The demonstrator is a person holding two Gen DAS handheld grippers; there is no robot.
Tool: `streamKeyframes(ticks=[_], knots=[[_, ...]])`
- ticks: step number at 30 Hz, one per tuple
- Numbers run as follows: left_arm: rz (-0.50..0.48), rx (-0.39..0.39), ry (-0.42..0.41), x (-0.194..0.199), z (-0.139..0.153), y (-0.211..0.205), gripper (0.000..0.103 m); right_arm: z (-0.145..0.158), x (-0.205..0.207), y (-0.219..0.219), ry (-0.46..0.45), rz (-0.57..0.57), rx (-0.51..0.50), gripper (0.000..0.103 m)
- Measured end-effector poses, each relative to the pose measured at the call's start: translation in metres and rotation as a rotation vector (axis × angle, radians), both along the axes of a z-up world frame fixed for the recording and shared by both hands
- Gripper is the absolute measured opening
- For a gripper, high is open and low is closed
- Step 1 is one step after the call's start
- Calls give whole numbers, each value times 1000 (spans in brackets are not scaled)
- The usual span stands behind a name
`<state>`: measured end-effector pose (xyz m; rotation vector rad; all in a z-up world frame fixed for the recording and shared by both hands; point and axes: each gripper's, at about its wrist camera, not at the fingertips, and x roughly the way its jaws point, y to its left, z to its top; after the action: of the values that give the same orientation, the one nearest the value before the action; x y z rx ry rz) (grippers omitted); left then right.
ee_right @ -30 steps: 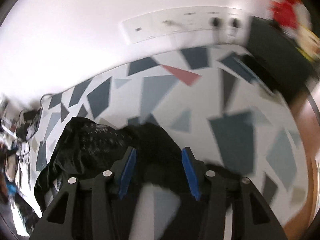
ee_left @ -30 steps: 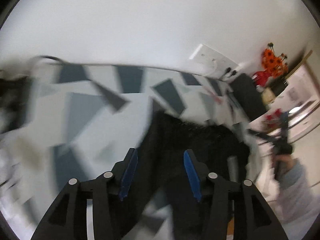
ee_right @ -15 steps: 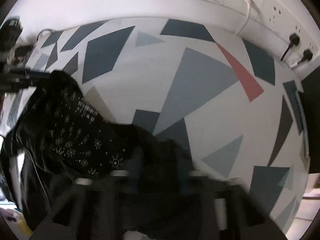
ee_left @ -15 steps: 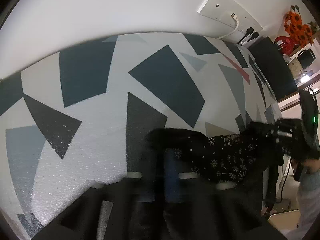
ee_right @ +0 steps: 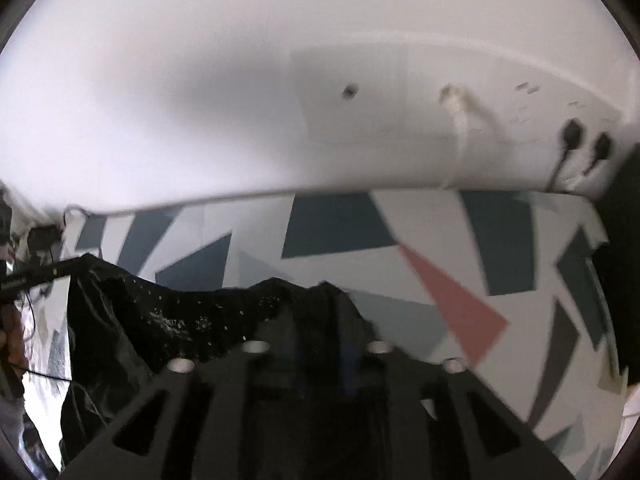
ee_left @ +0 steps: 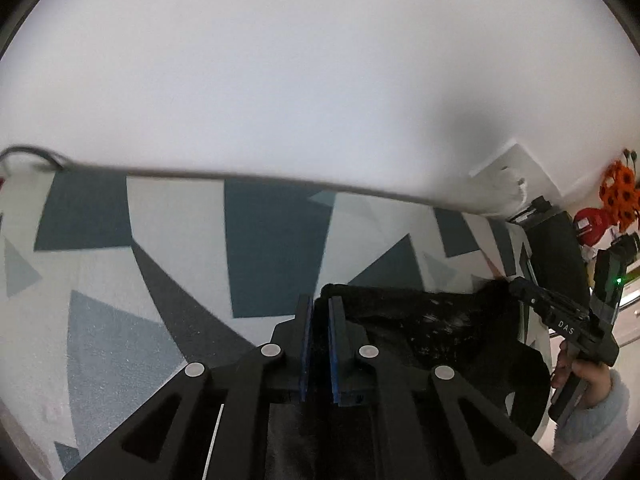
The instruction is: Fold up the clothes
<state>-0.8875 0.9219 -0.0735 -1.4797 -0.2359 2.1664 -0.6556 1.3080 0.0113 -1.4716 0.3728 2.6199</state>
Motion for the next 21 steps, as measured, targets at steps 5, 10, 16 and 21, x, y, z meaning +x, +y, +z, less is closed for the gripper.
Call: streamKeyframes(ticks=[5,10,16,21], knots=[[-48,-19,-41,15,-11,-2,24,21,22,15,106,5,-77,45],[-129,-59,-95,38,-25,3,24,11,40,34,26,7,-30,46],[-226,-107,-159,66,-42,9,24,-43,73,40,-155,21,8,46],[-227,-153,-140,77,-49,18,22,-54,77,42,-155,-6,42,39]])
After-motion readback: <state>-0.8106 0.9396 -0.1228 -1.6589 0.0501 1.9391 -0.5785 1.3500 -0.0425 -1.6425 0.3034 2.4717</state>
